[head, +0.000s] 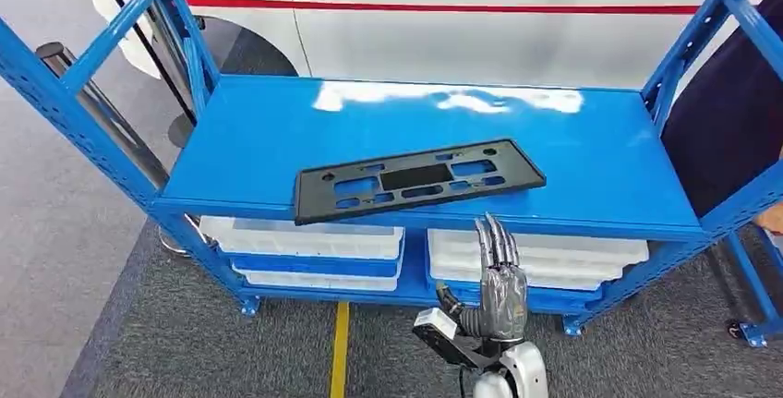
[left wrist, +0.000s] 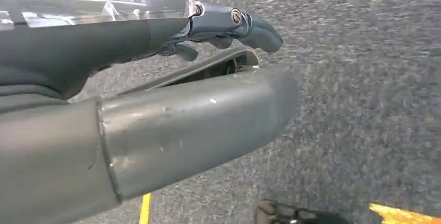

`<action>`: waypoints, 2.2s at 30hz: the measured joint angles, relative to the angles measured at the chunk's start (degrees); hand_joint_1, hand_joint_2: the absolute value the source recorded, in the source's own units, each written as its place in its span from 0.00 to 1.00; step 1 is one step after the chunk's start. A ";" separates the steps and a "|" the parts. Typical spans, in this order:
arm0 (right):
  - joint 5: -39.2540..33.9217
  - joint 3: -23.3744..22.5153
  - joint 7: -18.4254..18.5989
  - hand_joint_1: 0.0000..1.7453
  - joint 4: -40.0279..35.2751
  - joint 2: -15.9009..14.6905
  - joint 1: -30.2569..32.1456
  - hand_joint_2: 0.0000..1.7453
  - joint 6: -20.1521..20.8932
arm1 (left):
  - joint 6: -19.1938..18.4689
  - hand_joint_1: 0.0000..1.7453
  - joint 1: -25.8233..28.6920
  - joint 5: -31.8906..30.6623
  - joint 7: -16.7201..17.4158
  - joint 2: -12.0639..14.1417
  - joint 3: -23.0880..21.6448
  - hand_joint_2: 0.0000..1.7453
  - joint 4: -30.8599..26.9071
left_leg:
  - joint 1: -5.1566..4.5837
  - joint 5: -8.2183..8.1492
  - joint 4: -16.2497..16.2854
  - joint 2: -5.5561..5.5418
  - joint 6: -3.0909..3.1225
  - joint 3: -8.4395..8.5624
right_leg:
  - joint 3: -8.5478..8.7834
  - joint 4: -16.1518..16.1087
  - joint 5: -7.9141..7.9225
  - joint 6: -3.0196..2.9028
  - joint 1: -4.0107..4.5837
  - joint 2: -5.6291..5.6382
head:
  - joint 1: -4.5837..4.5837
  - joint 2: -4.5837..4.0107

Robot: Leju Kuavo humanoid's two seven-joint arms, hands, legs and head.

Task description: Take the parts from the cabinet and place them on the table.

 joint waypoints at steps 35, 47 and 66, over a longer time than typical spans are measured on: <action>12.70 1.07 4.81 0.00 -1.97 -0.17 -2.33 1.00 -0.02 | -0.79 0.00 -0.82 -3.61 -0.79 -0.26 0.00 0.00 0.20 | -0.45 -0.86 -4.66 -0.01 1.60 2.67 | -2.41 0.89 1.17 1.04 0.62 0.40 | 0.15 0.02; 25.42 8.64 23.50 0.00 -1.03 -4.11 -4.88 1.00 -0.02 | -0.24 0.00 -1.42 -8.07 0.26 -0.20 0.00 0.00 0.20 | -0.07 -0.70 -5.33 0.09 2.91 3.16 | -3.99 1.78 2.35 1.60 0.27 0.22 | 0.17 0.00; 26.44 22.58 36.63 0.00 6.14 -14.05 -11.61 1.00 -0.02 | -1.22 0.00 -1.64 -10.82 0.20 0.66 0.11 0.00 0.17 | -0.65 -1.30 -4.89 0.00 1.99 3.19 | -3.99 0.86 2.51 1.55 0.36 0.15 | 0.11 0.02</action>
